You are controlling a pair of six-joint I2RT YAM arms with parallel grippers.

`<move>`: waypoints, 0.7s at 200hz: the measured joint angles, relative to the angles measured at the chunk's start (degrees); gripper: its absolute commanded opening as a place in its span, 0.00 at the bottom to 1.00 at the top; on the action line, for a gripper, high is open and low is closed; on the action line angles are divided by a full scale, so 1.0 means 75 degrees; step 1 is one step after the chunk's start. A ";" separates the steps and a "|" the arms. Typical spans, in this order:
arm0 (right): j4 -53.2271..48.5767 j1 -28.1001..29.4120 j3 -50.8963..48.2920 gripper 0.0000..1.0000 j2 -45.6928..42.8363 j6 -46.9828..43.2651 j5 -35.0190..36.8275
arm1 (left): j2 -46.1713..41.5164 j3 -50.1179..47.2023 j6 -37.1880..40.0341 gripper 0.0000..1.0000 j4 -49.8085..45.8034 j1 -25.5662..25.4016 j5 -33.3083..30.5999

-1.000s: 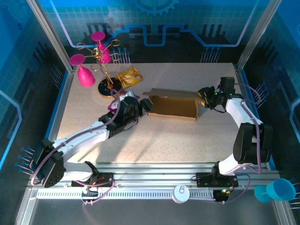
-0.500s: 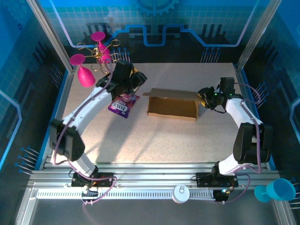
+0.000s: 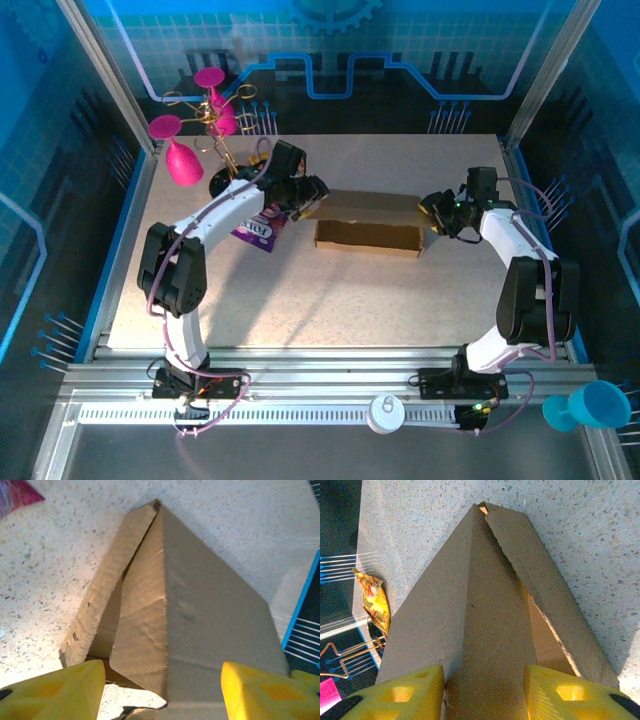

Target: Fold the paper box

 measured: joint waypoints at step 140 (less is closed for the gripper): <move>-0.1472 -0.0006 -0.0393 0.54 -0.0219 -0.1626 0.0807 | 0.0070 -0.1498 0.0708 0.54 0.0178 -0.0323 0.0073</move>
